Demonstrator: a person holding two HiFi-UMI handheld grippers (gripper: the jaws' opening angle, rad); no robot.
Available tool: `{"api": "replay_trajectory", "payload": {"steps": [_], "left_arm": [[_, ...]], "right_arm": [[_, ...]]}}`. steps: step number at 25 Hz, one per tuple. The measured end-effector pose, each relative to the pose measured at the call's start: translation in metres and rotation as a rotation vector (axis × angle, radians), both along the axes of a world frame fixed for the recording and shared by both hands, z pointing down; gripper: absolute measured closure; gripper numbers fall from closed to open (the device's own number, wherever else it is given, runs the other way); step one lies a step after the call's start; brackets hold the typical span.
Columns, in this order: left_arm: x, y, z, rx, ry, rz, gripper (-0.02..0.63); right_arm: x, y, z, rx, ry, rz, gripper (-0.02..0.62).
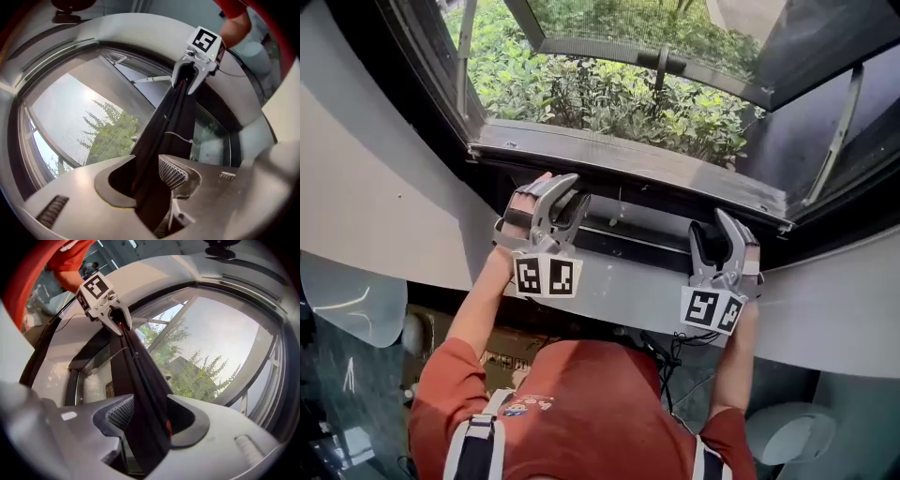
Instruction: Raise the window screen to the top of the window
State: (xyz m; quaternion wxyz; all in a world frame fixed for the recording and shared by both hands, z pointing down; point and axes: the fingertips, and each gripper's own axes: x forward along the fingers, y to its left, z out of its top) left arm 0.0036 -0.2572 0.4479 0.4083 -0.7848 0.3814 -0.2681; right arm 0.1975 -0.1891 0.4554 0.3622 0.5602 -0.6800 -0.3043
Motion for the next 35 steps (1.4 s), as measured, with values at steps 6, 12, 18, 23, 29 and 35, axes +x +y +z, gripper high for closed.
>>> {"api": "replay_trajectory", "payload": {"steps": [6,12,18,23,29,35], "left_arm": [[-0.014,-0.023,0.02,0.019,-0.206,-0.046,0.44],[-0.017,-0.03,0.022,0.077,-0.326,-0.045,0.439],[-0.016,-0.027,0.02,-0.079,-0.355,0.005,0.439],[-0.015,-0.025,0.02,-0.112,-0.305,0.058,0.439],[-0.016,-0.024,0.023,-0.096,-0.257,0.079,0.439],[-0.018,-0.022,0.018,-0.06,-0.3,0.094,0.472]], "right_arm": [[0.016,-0.007,0.017,-0.082,0.157,0.045,0.37],[0.023,-0.014,0.02,-0.112,0.225,0.055,0.368],[0.022,-0.012,0.02,-0.147,0.177,0.025,0.357],[0.023,-0.011,0.02,-0.124,0.161,0.018,0.359],[0.02,-0.01,0.022,-0.127,0.126,0.02,0.364],[0.023,-0.007,0.012,-0.125,0.119,-0.014,0.42]]}}
